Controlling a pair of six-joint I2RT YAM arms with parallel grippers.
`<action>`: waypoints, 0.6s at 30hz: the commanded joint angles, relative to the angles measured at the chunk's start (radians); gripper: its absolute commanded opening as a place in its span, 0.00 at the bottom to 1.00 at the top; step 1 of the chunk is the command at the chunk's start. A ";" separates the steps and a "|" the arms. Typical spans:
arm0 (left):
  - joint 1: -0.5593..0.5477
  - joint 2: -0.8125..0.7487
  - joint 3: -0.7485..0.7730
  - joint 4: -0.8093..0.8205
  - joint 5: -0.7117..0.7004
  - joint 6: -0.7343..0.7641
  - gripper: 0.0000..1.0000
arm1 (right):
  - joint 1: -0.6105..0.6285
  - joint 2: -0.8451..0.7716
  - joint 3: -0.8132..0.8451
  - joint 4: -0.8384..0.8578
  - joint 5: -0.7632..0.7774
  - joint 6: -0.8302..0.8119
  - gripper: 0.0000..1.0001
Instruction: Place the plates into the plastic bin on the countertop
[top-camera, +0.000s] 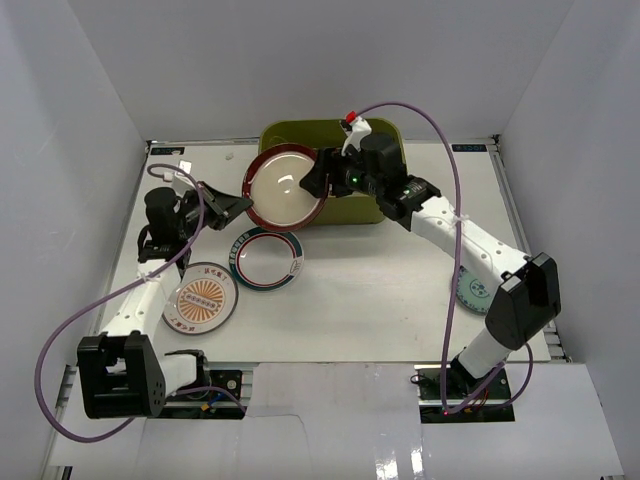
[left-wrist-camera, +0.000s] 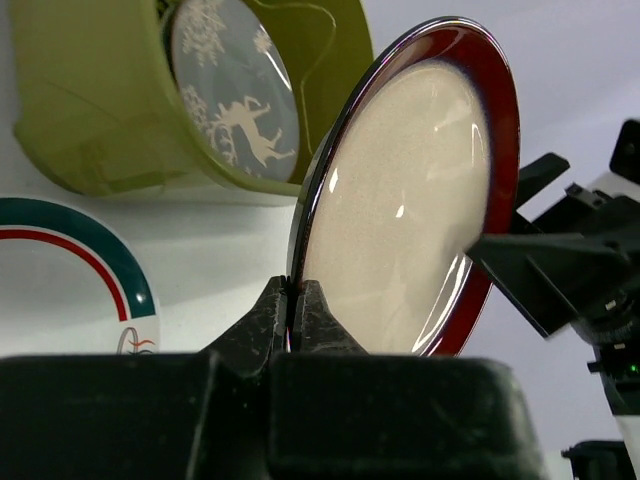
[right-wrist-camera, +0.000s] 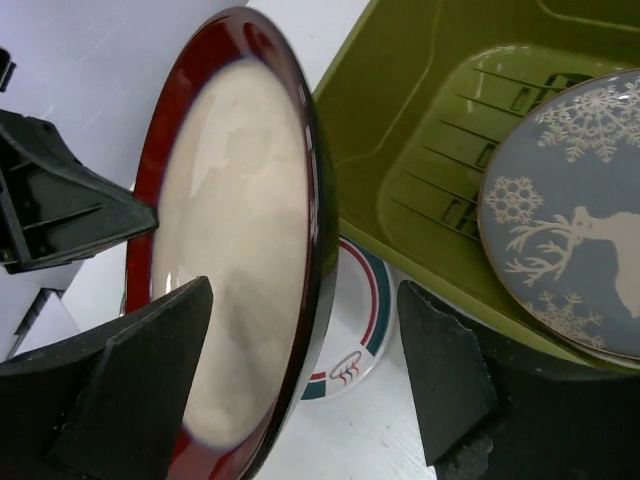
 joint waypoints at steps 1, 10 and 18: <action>-0.027 -0.035 0.082 0.143 0.071 -0.019 0.00 | -0.016 -0.055 -0.011 0.001 0.045 -0.018 0.79; -0.100 -0.018 0.145 0.142 0.184 0.053 0.65 | -0.105 -0.018 0.050 0.062 0.001 0.095 0.08; -0.221 -0.027 0.225 -0.160 0.180 0.319 0.98 | -0.271 0.100 0.172 0.179 -0.070 0.230 0.08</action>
